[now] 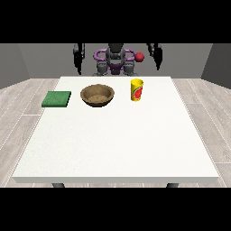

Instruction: Pick the cup and pour the ball into the bowl, then pick the bowl and place it on the pad

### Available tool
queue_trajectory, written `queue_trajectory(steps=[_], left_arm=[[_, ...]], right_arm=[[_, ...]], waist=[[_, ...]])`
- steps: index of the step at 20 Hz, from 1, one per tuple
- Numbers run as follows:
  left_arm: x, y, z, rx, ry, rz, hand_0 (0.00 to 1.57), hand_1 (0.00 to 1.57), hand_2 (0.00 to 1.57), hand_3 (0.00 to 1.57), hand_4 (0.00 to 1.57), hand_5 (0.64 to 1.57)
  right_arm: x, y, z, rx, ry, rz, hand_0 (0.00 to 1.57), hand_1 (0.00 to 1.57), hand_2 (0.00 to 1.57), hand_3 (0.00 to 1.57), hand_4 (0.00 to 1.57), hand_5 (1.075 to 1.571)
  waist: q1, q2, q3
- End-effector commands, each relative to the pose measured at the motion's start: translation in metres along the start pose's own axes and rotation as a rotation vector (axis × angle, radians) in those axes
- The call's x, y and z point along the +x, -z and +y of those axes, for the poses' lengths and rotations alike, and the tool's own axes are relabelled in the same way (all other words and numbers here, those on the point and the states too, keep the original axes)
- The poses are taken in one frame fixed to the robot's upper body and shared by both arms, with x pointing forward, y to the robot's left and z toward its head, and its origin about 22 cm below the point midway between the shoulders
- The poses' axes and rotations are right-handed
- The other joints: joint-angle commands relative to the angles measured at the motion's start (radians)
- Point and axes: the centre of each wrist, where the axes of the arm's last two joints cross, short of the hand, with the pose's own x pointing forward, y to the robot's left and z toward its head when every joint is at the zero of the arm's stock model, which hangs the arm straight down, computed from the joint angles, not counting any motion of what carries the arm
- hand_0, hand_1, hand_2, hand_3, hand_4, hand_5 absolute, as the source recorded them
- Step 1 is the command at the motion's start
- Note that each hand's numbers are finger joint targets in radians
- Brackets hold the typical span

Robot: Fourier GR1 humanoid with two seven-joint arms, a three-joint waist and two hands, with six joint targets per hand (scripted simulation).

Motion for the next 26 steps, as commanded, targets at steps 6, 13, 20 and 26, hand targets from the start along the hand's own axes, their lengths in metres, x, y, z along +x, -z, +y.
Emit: queue_trajectory(steps=[6,13,20,26], left_arm=[[0.032,0.002,0.009,-0.018,0.036,-0.015,0.0,0.0,0.0,0.0,0.0,1.557],[0.039,0.006,0.067,0.1,-0.091,-0.116,0.0,0.0,0.0,0.0,0.0,1.548],[0.033,0.032,0.069,0.112,-0.085,-0.21,0.0,0.0,0.0,0.0,0.0,1.539],[0.009,0.046,0.019,0.104,-0.084,-0.306,0.0,0.0,0.0,0.0,0.0,1.524]], right_arm=[[0.03,0.0,-0.015,-0.023,-0.038,-0.01,0.0,0.0,0.0,0.0,0.0,1.569],[0.059,-0.01,-0.089,0.016,0.082,-0.082,0.0,0.0,0.0,0.0,0.0,1.571],[0.056,0.002,-0.1,-0.005,0.067,-0.193,0.0,0.0,0.0,0.0,0.0,1.569],[0.056,0.022,-0.09,0.009,0.059,-0.234,0.0,0.0,0.0,0.0,0.0,1.57]], waist=[[-0.021,-0.286,0.0082],[-0.096,-0.127,0.0108],[-0.095,0.002,0.011],[-0.098,0.101,0.0111]])
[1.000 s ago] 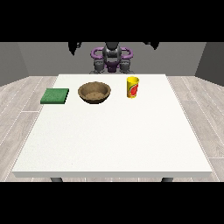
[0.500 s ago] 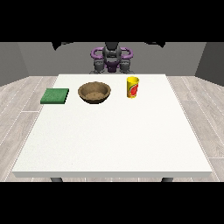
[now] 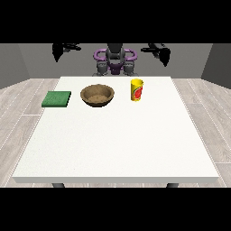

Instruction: Pick the cup and pour the ball into the bowl, then pick the bowl and place it on the pad

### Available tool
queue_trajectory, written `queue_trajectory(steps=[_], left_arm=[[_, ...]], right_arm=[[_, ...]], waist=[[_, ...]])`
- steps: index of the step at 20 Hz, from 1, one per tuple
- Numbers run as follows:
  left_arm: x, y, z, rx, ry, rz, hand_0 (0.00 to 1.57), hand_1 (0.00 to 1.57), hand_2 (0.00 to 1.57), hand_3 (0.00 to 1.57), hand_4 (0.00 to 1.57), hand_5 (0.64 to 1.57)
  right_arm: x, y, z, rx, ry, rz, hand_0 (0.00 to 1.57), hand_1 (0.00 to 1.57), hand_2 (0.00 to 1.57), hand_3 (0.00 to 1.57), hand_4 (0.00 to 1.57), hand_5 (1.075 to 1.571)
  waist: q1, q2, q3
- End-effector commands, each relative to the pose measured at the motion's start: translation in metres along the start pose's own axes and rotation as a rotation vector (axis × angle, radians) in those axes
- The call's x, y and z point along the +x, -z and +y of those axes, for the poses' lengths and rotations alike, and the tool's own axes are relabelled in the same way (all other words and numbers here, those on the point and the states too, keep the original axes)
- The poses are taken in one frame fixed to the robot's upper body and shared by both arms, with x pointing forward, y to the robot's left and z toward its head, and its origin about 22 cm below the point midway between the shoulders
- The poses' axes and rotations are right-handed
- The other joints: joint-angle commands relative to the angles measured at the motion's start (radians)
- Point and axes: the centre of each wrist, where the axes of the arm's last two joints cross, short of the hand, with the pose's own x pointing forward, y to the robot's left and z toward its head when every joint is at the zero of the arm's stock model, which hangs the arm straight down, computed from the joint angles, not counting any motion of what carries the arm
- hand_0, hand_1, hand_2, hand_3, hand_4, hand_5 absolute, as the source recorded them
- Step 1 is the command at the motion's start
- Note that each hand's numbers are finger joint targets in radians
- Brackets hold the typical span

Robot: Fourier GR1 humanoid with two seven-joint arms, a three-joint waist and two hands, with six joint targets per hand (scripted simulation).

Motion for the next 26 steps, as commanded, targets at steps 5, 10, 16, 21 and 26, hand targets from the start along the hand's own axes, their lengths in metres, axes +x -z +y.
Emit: queue_trajectory(steps=[5,10,16,21,26], left_arm=[[-0.07,-0.018,-0.032,0.048,0.019,-0.047,0.0,0.0,0.0,0.0,0.0,1.518],[-0.092,-0.004,-0.054,0.058,0.027,-0.095,0.0,0.0,0.0,0.0,0.0,1.523],[-0.107,0.008,-0.063,0.08,0.066,-0.125,0.0,0.0,0.0,0.0,0.0,1.517],[-0.13,0.002,-0.051,0.056,0.059,-0.117,0.0,0.0,0.0,0.0,0.0,1.52],[-0.127,0.022,-0.054,0.073,0.052,-0.096,0.0,0.0,0.0,0.0,0.0,1.523]], right_arm=[[0.004,0.01,0.01,0.046,-0.009,-0.074,0.0,0.0,0.0,0.0,0.0,1.571],[-0.001,0.02,0.013,0.042,-0.018,-0.129,0.0,0.0,0.0,0.0,0.0,1.57],[-0.012,0.019,-0.017,0.048,0.009,-0.149,0.0,0.0,0.0,0.0,0.0,1.57],[-0.019,0.023,0.003,0.054,0.007,-0.145,0.0,0.0,0.0,0.0,0.0,1.571],[-0.013,0.028,-0.021,0.06,0.005,-0.132,0.0,0.0,0.0,0.0,0.0,1.571]], waist=[[-0.054,0.097,-0.0004],[-0.07,0.158,-0.0003],[-0.078,0.174,0.0],[-0.073,0.195,-0.0004],[-0.086,0.204,-0.0002]])
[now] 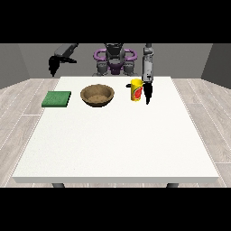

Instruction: Pick the cup and pour the ball into the bowl, then pick the bowl and place it on the pad

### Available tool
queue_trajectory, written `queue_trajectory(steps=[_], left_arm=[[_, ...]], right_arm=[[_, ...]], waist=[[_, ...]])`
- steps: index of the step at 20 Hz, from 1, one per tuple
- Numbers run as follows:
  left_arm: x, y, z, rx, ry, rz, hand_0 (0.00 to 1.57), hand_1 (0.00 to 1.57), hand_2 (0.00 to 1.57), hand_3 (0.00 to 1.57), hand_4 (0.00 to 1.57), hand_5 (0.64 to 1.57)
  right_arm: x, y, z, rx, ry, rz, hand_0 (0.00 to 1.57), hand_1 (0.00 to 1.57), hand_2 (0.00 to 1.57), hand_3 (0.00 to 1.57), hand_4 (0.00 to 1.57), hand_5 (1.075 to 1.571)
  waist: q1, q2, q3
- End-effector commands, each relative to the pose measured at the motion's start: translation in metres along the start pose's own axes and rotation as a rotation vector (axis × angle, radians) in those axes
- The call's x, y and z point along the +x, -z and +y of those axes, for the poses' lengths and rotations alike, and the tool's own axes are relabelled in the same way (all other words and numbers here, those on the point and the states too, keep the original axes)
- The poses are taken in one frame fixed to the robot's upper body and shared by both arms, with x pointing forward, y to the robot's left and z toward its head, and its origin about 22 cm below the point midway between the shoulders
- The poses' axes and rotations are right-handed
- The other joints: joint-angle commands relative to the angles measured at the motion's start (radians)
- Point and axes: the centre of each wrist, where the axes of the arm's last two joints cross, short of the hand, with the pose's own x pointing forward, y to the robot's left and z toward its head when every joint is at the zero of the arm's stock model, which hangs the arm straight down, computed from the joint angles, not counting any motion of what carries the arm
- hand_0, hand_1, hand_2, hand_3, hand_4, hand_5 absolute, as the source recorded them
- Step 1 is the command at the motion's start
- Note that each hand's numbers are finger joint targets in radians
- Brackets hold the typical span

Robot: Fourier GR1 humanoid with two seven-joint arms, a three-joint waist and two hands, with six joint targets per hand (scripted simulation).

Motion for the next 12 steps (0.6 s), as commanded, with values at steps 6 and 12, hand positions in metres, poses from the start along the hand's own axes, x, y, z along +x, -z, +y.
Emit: queue_trajectory(steps=[6,12], left_arm=[[-0.011,-0.003,-0.019,-0.032,0.198,-0.052,1.02,1.02,1.1,0.89,1.47,0.776],[-0.022,-0.032,-0.007,0.017,0.35,-0.053,1.32,1.32,1.57,1.57,1.48,1.25]], right_arm=[[0.001,0.011,0.009,0.03,-0.007,-0.037,0.0,0.0,0.0,0.0,0.0,1.57],[0.02,0.012,-0.022,0.008,-0.016,-0.047,0.0,0.0,0.0,0.0,0.0,1.57]], waist=[[-0.048,0.044,0.0005],[-0.066,0.043,0.0001]])
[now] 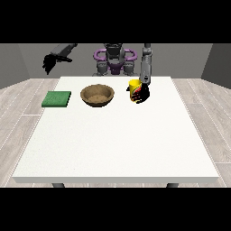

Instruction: Pick the cup and pour the ball into the bowl, then pick the bowl and place it on the pad

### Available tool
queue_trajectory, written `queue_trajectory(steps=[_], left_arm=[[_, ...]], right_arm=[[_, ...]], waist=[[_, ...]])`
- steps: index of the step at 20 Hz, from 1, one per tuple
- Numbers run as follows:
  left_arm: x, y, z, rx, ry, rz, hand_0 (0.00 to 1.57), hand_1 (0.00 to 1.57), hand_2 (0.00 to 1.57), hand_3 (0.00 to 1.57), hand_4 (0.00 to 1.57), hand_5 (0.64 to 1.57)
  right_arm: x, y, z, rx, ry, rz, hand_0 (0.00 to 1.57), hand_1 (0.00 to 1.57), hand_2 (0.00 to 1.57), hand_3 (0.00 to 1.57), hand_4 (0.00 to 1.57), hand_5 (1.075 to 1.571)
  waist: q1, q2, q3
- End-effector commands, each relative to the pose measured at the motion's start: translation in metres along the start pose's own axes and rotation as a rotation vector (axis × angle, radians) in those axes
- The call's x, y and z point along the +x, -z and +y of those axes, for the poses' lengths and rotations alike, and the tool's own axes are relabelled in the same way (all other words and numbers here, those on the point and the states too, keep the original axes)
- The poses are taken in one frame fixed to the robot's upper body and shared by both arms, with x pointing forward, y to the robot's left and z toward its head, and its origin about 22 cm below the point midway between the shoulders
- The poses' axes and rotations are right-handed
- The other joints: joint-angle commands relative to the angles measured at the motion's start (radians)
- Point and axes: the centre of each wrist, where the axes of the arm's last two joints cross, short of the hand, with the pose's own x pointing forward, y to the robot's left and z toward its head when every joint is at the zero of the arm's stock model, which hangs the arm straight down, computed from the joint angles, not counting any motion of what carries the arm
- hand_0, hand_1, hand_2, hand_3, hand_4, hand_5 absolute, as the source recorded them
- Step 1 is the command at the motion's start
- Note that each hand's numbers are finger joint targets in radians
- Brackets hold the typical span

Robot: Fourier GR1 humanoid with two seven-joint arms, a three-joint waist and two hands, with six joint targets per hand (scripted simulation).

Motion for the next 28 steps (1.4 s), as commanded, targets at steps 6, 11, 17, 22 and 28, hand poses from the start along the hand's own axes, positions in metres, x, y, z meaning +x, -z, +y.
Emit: queue_trajectory(steps=[6,11,17,22,28], left_arm=[[0.002,0.017,0.012,-0.16,0.205,0.123,1.34,1.34,1.57,1.57,1.53,1.304],[0.022,0.086,0.058,-0.204,0.531,0.111,1.44,1.44,1.57,1.57,1.57,1.303],[0.047,0.118,0.025,-0.215,0.68,0.101,1.49,1.49,1.57,1.57,1.57,1.274],[0.06,0.128,0.004,-0.265,0.796,0.126,1.49,1.49,1.57,1.57,1.51,1.267],[0.083,0.13,-0.044,-0.324,0.913,0.077,1.5,1.5,1.57,1.57,1.51,1.244]], right_arm=[[-0.03,-0.036,-0.031,-0.069,-0.011,0.178,0.0,0.0,0.0,0.0,0.0,1.57],[-0.042,-0.037,-0.02,-0.102,-0.01,0.264,0.0,0.0,0.0,0.0,0.0,1.569],[-0.049,-0.039,-0.037,-0.111,0.028,0.269,0.0,0.0,0.0,0.0,0.0,1.569],[-0.054,-0.043,-0.033,-0.088,0.038,0.314,0.0,0.0,0.0,0.0,0.0,1.568],[-0.056,-0.052,-0.057,-0.124,0.043,0.333,0.0,0.0,0.0,0.0,0.0,1.57]], waist=[[0.065,-0.172,-0.0193],[0.103,-0.28,-0.0161],[0.088,-0.253,-0.0191],[0.086,-0.303,-0.02],[0.109,-0.332,-0.0195]])
